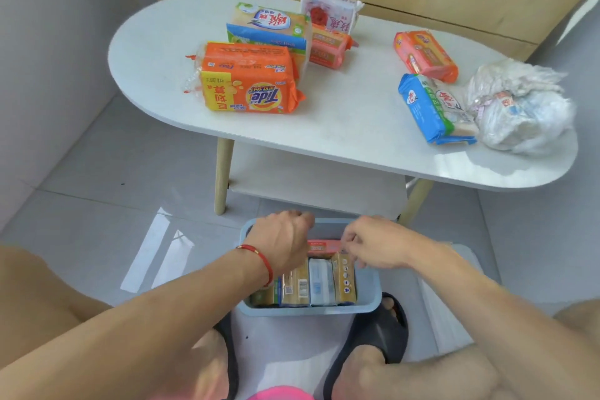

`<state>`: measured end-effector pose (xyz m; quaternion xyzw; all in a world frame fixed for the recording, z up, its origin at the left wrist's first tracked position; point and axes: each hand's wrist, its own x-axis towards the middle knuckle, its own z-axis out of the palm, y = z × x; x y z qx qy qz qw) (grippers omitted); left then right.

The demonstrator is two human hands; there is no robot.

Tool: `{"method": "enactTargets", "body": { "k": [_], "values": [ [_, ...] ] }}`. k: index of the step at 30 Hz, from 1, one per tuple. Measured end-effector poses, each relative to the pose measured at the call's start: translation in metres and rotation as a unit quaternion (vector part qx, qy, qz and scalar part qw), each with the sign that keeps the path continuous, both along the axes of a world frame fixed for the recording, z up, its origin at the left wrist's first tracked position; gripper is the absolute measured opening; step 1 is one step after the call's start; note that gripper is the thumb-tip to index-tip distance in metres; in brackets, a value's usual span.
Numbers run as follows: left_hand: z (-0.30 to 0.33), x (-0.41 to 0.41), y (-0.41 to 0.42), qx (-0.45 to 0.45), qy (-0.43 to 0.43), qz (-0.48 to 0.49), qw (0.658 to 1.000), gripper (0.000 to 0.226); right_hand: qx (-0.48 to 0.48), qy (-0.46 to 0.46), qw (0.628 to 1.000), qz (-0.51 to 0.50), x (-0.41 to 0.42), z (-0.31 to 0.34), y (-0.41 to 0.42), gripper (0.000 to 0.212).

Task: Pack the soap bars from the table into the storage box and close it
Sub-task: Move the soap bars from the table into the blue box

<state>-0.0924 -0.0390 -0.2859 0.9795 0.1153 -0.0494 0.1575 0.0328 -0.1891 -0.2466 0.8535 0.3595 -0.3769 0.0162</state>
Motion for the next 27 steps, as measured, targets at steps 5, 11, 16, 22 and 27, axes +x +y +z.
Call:
{"method": "enactTargets", "body": {
  "k": [5,11,16,22,27],
  "values": [
    [0.115,0.032,-0.01,-0.077,-0.268,-0.023,0.96,0.027,0.168,-0.142,0.972,0.079,0.011,0.111,-0.001,0.014],
    [0.18,0.08,0.016,-0.05,-0.329,-0.026,0.943,0.021,0.321,-0.34,0.88,-0.082,0.087,0.143,-0.003,0.023],
    [0.171,0.107,0.028,-0.065,-0.301,0.02,0.951,0.023,0.111,-0.331,0.924,-0.154,0.106,0.115,0.017,0.061],
    [0.174,0.142,0.005,-0.428,-0.108,0.152,0.884,0.036,0.329,-0.158,0.88,-0.304,0.1,0.129,0.04,0.058],
    [0.179,0.149,0.007,-0.625,-0.093,0.253,0.733,0.029,0.435,-0.02,0.869,-0.235,0.101,0.132,0.05,0.069]
  ]
}}
